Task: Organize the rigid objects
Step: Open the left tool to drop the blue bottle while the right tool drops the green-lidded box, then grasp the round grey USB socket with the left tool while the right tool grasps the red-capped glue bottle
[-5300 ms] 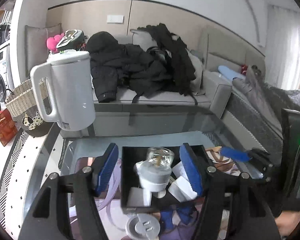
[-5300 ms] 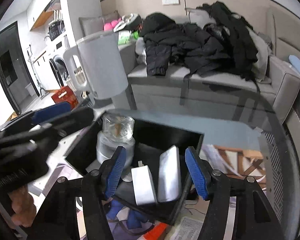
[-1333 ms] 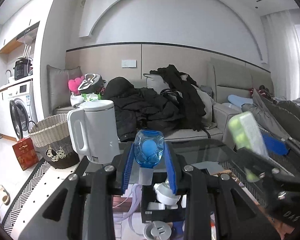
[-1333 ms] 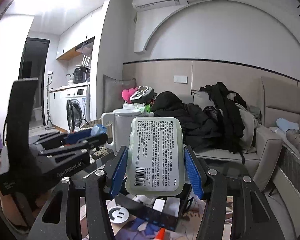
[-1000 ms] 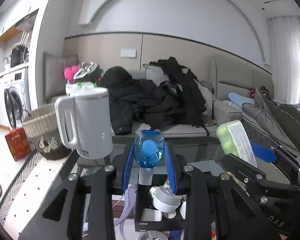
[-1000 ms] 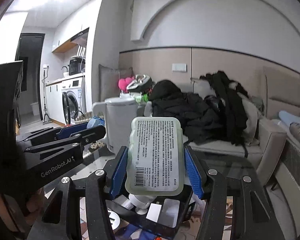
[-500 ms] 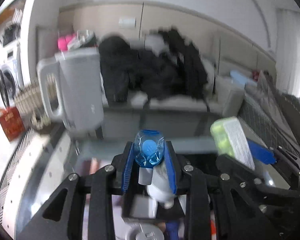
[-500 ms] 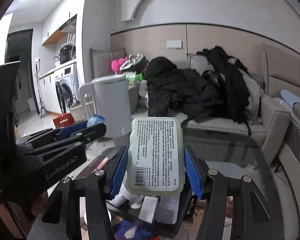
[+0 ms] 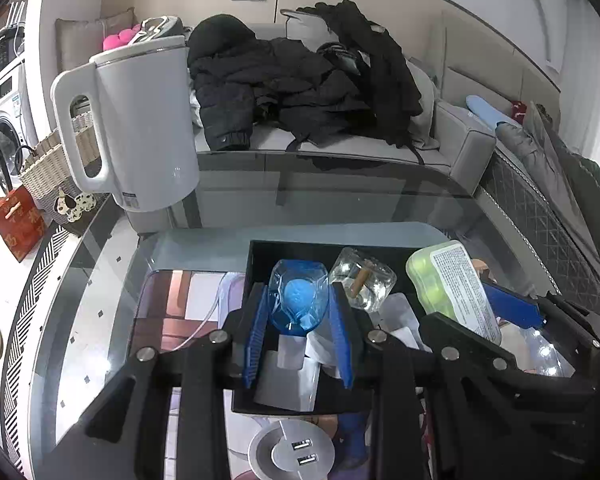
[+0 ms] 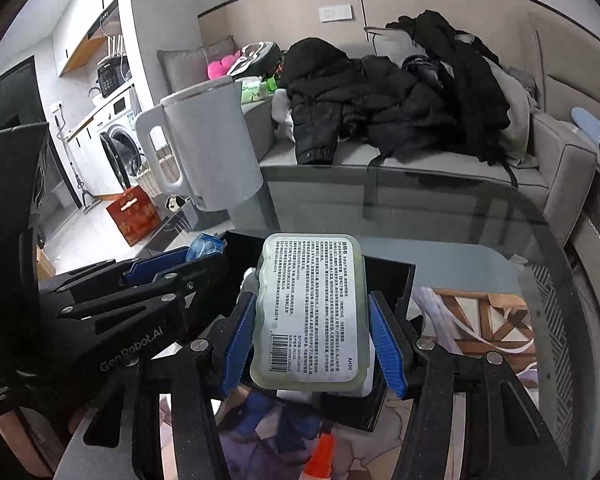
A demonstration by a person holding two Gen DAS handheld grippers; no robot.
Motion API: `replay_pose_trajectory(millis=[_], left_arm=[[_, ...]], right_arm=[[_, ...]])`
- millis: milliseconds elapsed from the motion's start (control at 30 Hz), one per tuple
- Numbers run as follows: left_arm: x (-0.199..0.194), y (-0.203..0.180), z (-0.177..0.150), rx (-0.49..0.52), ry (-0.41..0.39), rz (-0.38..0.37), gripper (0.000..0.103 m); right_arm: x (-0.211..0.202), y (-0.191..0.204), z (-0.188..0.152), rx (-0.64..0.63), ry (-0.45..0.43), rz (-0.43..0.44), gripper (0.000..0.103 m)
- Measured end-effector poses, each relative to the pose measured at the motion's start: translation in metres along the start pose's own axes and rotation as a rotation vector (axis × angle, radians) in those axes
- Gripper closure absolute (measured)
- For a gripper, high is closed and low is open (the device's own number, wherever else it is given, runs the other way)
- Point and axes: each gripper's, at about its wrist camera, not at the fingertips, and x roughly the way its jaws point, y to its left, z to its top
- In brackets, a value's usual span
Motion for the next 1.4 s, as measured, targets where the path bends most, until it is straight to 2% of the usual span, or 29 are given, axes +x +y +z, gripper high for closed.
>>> replay_pose_trajectory(millis=[433, 500, 567, 667, 1100, 1300, 1400], left_arm=[[0.009, 0.004, -0.005, -0.018, 0.056, -0.017, 0.073], [0.007, 0.004, -0.005, -0.011, 0.048, -0.013, 0.069], [0.004, 0.004, -0.005, -0.011, 0.033, -0.010, 0.055], [-0.001, 0.005, -0.004, -0.010, 0.016, -0.003, 0.053], [-0.016, 0.014, -0.005, -0.021, 0.016, -0.023, 0.051], [-0.034, 0.017, -0.021, 0.028, 0.018, -0.009, 0.049], [-0.033, 0.017, -0.036, 0.045, 0.055, -0.007, 0.049]], right_arm=[[0.006, -0.010, -0.008, 0.053, 0.064, 0.025, 0.047], [0.007, -0.012, -0.009, 0.061, 0.069, 0.030, 0.047], [0.007, -0.012, -0.010, 0.062, 0.076, 0.035, 0.047], [0.007, -0.012, -0.011, 0.064, 0.082, 0.038, 0.047], [-0.017, -0.014, -0.008, 0.075, 0.044, 0.049, 0.046], [-0.041, -0.016, -0.020, 0.059, 0.046, 0.065, 0.046], [-0.050, -0.016, -0.033, 0.039, 0.060, 0.063, 0.046]])
